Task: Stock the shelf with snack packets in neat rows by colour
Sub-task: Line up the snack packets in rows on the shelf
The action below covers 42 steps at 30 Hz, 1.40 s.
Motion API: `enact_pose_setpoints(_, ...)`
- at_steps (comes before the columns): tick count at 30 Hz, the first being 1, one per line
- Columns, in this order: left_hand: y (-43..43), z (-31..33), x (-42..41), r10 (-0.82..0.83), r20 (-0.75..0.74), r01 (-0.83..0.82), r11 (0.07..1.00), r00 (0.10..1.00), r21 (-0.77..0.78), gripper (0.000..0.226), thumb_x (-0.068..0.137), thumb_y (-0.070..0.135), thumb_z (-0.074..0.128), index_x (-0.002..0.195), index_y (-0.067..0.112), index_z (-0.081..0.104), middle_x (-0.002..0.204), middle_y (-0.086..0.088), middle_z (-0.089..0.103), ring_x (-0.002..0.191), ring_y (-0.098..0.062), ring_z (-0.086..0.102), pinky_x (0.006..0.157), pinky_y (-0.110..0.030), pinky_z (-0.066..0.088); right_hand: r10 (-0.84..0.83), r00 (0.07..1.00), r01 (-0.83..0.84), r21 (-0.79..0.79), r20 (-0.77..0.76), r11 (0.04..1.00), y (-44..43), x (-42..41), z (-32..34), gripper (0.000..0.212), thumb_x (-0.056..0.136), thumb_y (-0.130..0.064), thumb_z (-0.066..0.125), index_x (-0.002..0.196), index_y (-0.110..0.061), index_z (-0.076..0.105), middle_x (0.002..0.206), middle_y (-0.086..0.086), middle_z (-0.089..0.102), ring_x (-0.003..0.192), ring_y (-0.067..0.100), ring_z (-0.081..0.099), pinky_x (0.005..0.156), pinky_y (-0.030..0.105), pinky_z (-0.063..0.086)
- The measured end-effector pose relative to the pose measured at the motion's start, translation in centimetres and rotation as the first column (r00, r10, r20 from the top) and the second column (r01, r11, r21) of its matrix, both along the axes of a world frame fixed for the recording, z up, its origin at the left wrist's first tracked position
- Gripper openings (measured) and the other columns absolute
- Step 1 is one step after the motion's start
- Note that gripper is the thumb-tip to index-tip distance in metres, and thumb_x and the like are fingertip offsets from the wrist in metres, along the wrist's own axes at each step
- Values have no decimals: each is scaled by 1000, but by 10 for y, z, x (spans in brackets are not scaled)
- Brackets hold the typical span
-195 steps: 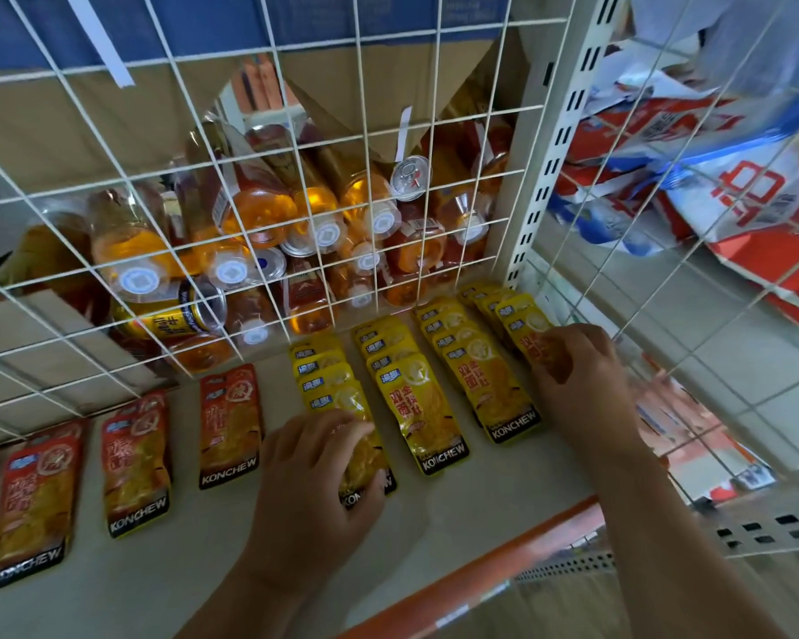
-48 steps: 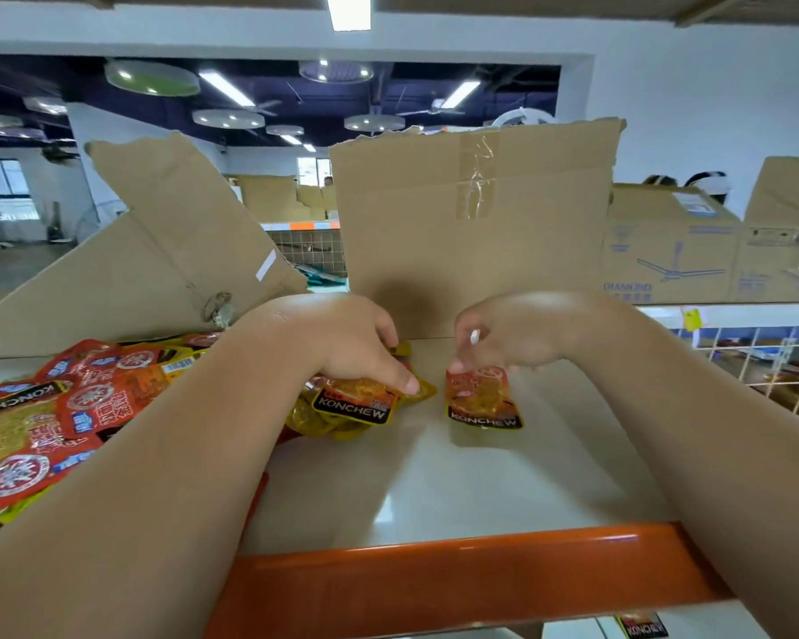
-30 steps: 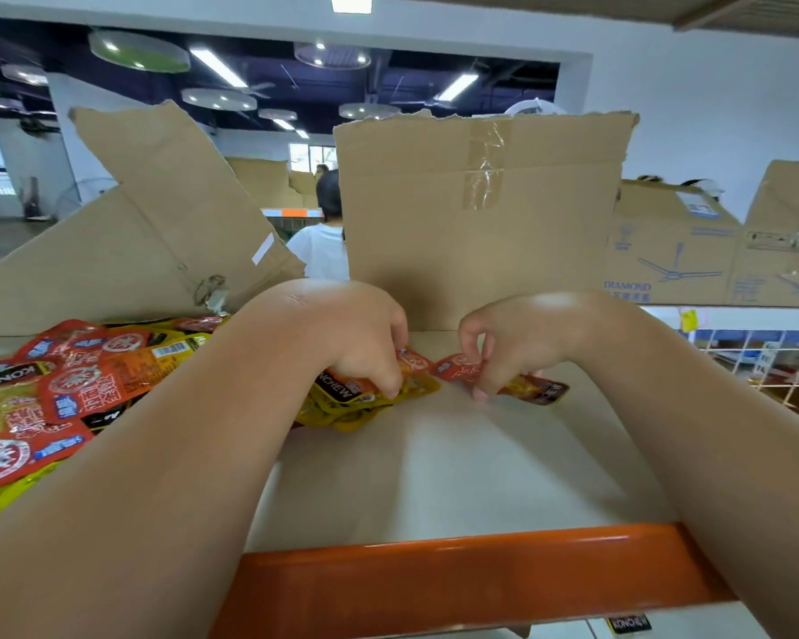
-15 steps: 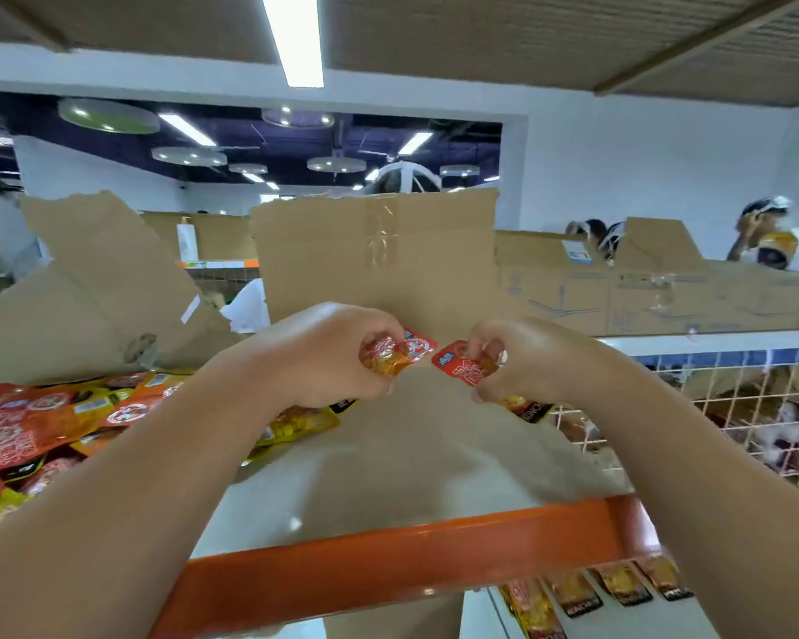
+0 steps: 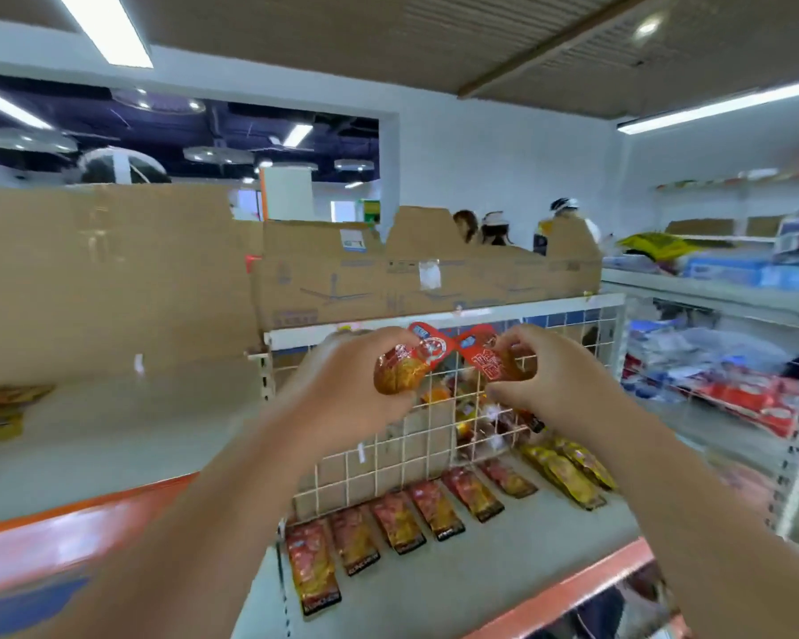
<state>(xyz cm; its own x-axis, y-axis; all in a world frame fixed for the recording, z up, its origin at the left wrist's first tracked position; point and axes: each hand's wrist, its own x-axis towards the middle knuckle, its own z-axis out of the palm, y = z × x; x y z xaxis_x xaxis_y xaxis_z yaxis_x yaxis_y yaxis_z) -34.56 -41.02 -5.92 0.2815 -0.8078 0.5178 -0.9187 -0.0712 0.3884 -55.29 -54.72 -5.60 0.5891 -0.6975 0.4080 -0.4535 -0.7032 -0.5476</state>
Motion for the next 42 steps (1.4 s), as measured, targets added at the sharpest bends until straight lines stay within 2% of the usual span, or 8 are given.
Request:
enact_pose_setpoints(6, -52, -49, -67, -5, -19, 4, 997, 1000, -77, 61, 88, 43, 77, 141, 52, 49, 119, 21, 52, 109, -3, 47, 80, -14, 36, -83, 991, 81, 22, 107, 996, -45, -77, -40, 45, 78, -33, 85, 112, -36, 56, 102, -14, 58, 83, -11, 48, 63, 9, 33)
enact_pose_setpoints(11, -82, -107, -86, -5, -117, -2, 998, 993, -64, 63, 86, 40, 79, 140, 52, 48, 129, 19, 52, 111, -1, 48, 77, -4, 35, -87, 993, 84, 41, 85, 996, -75, -95, -77, 40, 79, -39, 83, 108, -36, 56, 95, -21, 57, 82, -7, 53, 65, 13, 38)
enact_pose_setpoints(13, -89, -129, -82, 9, -158, -17, 999, 987, -51, 65, 85, 40, 81, 140, 51, 49, 129, 21, 51, 115, -4, 49, 88, -13, 44, -76, 994, 71, 61, 72, 996, -86, -90, -93, 37, 80, -36, 82, 107, -35, 57, 95, -21, 60, 83, -8, 54, 64, 13, 39)
enact_pose_setpoints(21, -100, -203, -49, 185, -201, -188, 982, 962, 5, 64, 81, 49, 82, 138, 43, 55, 120, 17, 62, 107, -11, 58, 87, -31, 53, -44, 999, 39, 182, 27, 983, -125, -33, -161, 44, 78, -31, 85, 111, -37, 56, 101, -22, 57, 93, 0, 54, 68, 12, 37)
enact_pose_setpoints(28, -118, -252, -21, 304, -206, -294, 952, 930, 81, 60, 84, 53, 74, 140, 36, 58, 133, 18, 60, 114, -3, 38, 90, -19, 20, 36, 996, -16, 235, -80, 972, -144, 24, -209, 42, 76, -26, 84, 105, -39, 56, 87, -19, 58, 71, -6, 56, 60, 11, 41)
enact_pose_setpoints(31, -119, -271, -9, 345, -226, -329, 938, 911, 104, 58, 84, 50, 74, 138, 33, 61, 133, 14, 61, 115, -2, 36, 97, -22, 25, 66, 993, -38, 254, -102, 967, -148, 50, -225, 41, 77, -26, 82, 102, -40, 53, 85, -18, 59, 69, -2, 59, 57, 14, 44)
enact_pose_setpoints(35, -108, -299, 5, 445, -276, -414, 895, 852, 165, 67, 83, 49, 77, 144, 31, 55, 140, 13, 54, 128, -7, 37, 112, -29, 32, 119, 975, -64, 279, -186, 958, -155, 82, -248, 48, 75, -37, 82, 118, -30, 61, 102, -12, 61, 91, 11, 60, 80, 32, 52)
enact_pose_setpoints(42, -102, -334, 17, 657, -203, -611, 752, 726, 248, 57, 76, 52, 73, 128, 30, 66, 131, 8, 62, 115, -18, 58, 96, -38, 48, 274, 945, -211, 307, -180, 928, -177, 125, -279, 45, 78, -40, 78, 118, -30, 62, 97, -14, 60, 79, 8, 61, 69, 25, 49)
